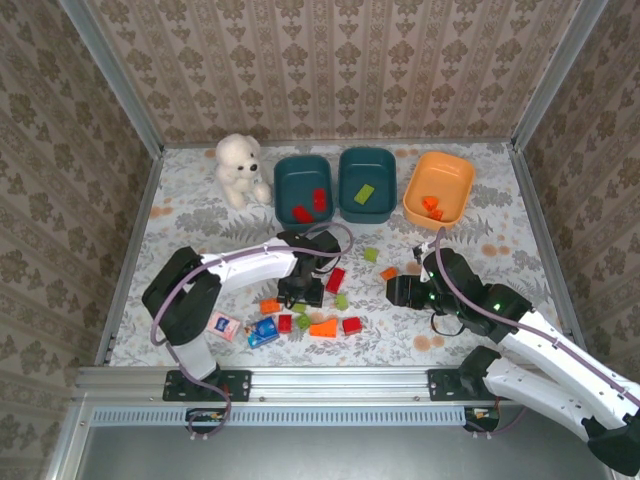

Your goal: Sort the legos into containers by color

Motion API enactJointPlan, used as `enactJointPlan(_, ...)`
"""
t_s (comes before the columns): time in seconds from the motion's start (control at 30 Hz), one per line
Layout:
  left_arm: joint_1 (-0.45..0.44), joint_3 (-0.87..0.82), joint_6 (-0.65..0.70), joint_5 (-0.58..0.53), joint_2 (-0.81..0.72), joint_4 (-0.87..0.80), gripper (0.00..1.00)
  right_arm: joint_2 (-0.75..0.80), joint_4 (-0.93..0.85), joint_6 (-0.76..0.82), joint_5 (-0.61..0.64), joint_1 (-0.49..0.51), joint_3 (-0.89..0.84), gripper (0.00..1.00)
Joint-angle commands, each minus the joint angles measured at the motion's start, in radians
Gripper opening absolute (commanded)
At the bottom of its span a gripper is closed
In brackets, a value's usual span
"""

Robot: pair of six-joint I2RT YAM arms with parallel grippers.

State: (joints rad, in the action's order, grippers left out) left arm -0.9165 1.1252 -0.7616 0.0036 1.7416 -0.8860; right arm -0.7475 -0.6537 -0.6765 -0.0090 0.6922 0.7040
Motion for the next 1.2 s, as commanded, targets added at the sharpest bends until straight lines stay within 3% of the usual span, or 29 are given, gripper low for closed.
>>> enactJointPlan(0.0,-0.001,-0.015,-0.006,0.003,0.032,-0.006,0.57,-0.002,0.009,0.014,-0.019,0.006,0.018,0.58)
enactJointPlan(0.2,0.003,-0.032,0.008,-0.001,0.046,0.018,0.55,-0.009,0.011,0.011,-0.023,0.006,0.017,0.58)
enactJointPlan(0.47,0.003,-0.022,0.024,-0.017,0.064,0.023,0.37,-0.019,0.016,0.005,-0.023,0.006,0.020,0.58)
enactJointPlan(0.57,0.005,0.024,0.038,-0.049,0.035,-0.012,0.36,-0.015,0.005,0.005,-0.014,0.006,0.034,0.58)
enactJointPlan(0.8,0.053,0.378,0.123,-0.050,0.050,-0.077,0.35,-0.011,-0.028,0.005,0.091,-0.003,0.098,0.58)
enactJointPlan(1.0,0.111,0.749,0.179,0.059,0.271,-0.063,0.32,-0.049,0.045,-0.025,0.188,-0.046,0.157,0.62)
enactJointPlan(1.17,0.128,1.056,0.217,0.064,0.476,-0.046,0.32,-0.134,0.095,-0.032,0.152,-0.122,0.227,0.63)
